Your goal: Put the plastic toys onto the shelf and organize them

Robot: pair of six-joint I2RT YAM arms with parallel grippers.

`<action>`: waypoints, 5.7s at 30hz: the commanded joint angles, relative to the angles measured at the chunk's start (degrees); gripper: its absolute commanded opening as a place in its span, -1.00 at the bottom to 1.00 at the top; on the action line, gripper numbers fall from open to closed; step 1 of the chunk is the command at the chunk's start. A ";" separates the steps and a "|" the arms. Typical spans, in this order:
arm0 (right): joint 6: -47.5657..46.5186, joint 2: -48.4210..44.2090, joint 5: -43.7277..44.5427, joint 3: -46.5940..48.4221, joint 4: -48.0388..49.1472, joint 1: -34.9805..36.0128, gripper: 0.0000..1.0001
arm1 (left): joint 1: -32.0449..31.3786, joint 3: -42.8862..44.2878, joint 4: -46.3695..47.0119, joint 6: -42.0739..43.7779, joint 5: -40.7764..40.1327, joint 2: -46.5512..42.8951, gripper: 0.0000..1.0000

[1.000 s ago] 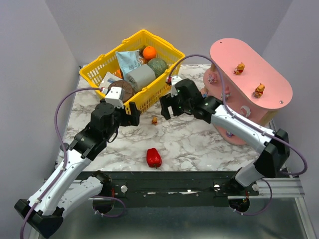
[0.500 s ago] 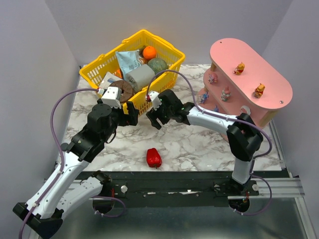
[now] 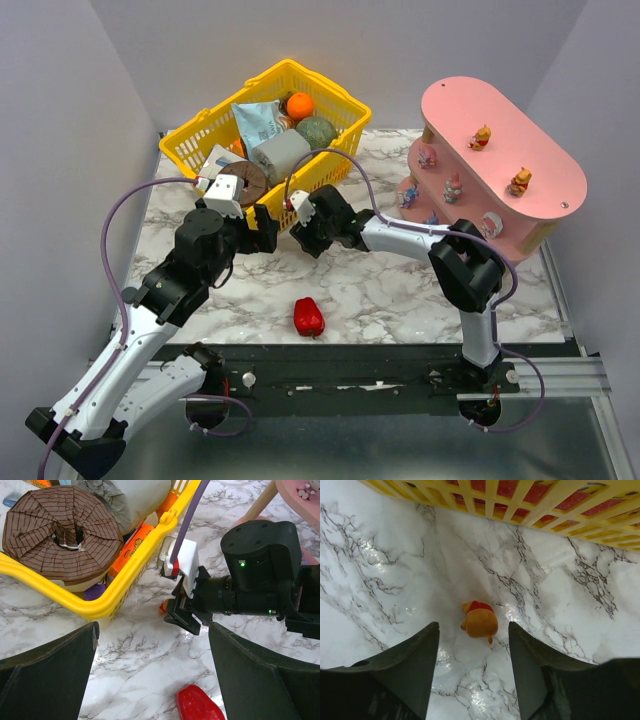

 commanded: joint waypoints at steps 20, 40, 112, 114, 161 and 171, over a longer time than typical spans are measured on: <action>0.32 1.28 -0.35 0.46 1.85 -0.95 -0.53 | 0.48 1.20 -0.90 -0.36 0.74 -0.04 0.98; 10.25 -14.37 5.88 34.63 -46.91 -9.20 -0.80 | 0.48 0.58 1.12 -0.89 3.81 1.10 0.97; 8.06 -10.33 6.59 60.39 -52.55 -35.14 -0.33 | 0.57 -0.74 1.65 -1.06 9.70 3.47 0.98; 8.06 -10.06 7.03 60.40 -52.29 -35.14 -0.28 | 0.57 -0.65 1.65 -1.15 9.70 3.56 0.98; 13.94 -19.73 2.20 47.74 -47.63 -35.05 -0.71 | 0.57 -1.18 2.27 -1.33 9.97 2.16 0.98; 14.65 -18.24 2.72 45.98 -45.26 -34.96 -0.77 | 0.57 -1.53 2.18 -1.33 9.61 1.72 0.98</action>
